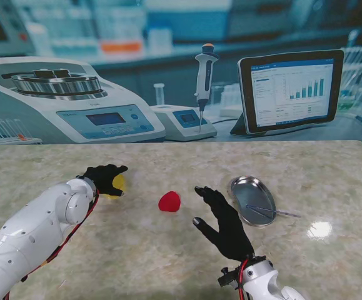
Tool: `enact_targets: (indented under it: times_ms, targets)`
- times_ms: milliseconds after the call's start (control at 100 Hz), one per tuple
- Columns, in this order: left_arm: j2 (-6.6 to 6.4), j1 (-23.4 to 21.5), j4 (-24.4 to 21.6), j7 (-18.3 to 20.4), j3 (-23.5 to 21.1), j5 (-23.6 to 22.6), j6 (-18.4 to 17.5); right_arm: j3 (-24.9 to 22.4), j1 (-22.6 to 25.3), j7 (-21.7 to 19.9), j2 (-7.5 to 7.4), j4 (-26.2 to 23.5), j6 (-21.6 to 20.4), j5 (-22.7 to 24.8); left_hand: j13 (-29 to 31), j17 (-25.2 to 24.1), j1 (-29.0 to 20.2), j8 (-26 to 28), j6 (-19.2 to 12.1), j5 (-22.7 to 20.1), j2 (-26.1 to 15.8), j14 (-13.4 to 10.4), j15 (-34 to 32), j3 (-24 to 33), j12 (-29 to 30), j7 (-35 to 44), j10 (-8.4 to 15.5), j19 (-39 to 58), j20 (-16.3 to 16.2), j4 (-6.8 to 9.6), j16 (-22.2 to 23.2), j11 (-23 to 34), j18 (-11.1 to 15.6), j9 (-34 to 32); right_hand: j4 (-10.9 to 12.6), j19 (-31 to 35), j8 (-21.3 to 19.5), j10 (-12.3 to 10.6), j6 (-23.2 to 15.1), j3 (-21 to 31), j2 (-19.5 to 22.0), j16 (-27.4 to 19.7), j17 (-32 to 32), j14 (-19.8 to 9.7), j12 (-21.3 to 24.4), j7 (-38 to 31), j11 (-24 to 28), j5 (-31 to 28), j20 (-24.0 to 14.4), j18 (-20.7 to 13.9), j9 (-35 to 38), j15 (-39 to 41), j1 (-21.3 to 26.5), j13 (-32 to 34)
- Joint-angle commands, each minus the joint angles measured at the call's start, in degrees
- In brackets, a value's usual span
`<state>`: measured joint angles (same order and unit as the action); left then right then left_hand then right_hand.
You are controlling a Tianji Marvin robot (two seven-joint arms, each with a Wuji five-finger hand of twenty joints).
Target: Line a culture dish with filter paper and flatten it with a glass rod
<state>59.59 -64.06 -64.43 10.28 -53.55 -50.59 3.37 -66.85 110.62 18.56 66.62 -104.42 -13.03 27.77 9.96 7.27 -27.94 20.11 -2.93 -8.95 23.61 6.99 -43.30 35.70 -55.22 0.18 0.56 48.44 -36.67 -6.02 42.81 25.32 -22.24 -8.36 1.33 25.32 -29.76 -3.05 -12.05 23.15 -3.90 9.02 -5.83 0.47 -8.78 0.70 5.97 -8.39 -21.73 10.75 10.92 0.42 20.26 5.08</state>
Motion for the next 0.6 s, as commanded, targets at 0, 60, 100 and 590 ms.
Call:
enact_targets:
  times_ms: [0,60,100,590]
  targets:
    - [-0.33,-0.67,-1.4,0.77,-0.57,-0.49,-0.43,0.11,0.43,0.13,0.32,-0.34,-0.01,-0.11,0.98,-0.06,-1.7,0.24,1.5,1.39,-1.46,-0.61,-1.72,6.95,-0.47,-0.18,1.5,2.48,-1.95,2.4,1.08,1.85,-0.06,-0.89,-0.26,0.77,-0.7,-1.99,-1.67,-1.14,1.09,0.8,-0.69,-2.17,0.16,0.23,0.31,0.46,1.13,-1.43,-1.11,0.73,1.01,-0.17]
    - [-0.49,-1.55,-2.53,1.42,-1.62,-1.04,-0.79,0.11,0.43,0.16,0.33,-0.35,-0.04,-0.11,1.01,0.07,-1.77,0.29,1.57,1.39,-1.4,-0.57,-1.74,7.15,-0.41,-0.18,1.46,2.55,-1.97,2.44,1.09,1.8,-0.07,-0.86,-0.28,0.77,-0.7,-1.98,-1.69,-1.18,1.1,0.81,-0.69,-2.2,0.15,0.24,0.32,0.47,1.15,-1.42,-1.09,0.73,0.94,-0.16]
    - [-0.61,-2.27,-3.42,1.89,-2.47,-1.5,-1.08,0.12,0.42,0.18,0.33,-0.36,-0.07,-0.1,1.16,0.12,-1.73,0.33,1.61,1.39,-1.3,-0.58,-1.8,7.31,-0.32,-0.19,1.39,2.6,-1.99,2.47,1.1,1.69,-0.1,-0.83,-0.27,0.77,-0.69,-2.02,-1.66,-1.17,1.1,0.81,-0.69,-2.18,0.15,0.25,0.31,0.47,1.15,-1.42,-1.1,0.73,0.95,-0.17]
    - [-1.79,-14.07,-15.78,7.57,-14.67,-7.38,-6.05,0.24,0.32,0.52,0.39,-0.39,-0.72,-0.06,1.09,0.34,-2.4,0.32,1.93,1.41,-1.55,-0.53,-1.81,7.51,0.37,-0.33,1.34,3.08,-2.1,2.47,1.08,0.7,0.38,-0.79,-0.27,0.84,-0.65,-1.92,-1.63,-1.14,1.1,0.81,-0.69,-2.23,0.15,0.26,0.31,0.46,1.25,-1.45,-1.1,0.73,0.98,-0.15]
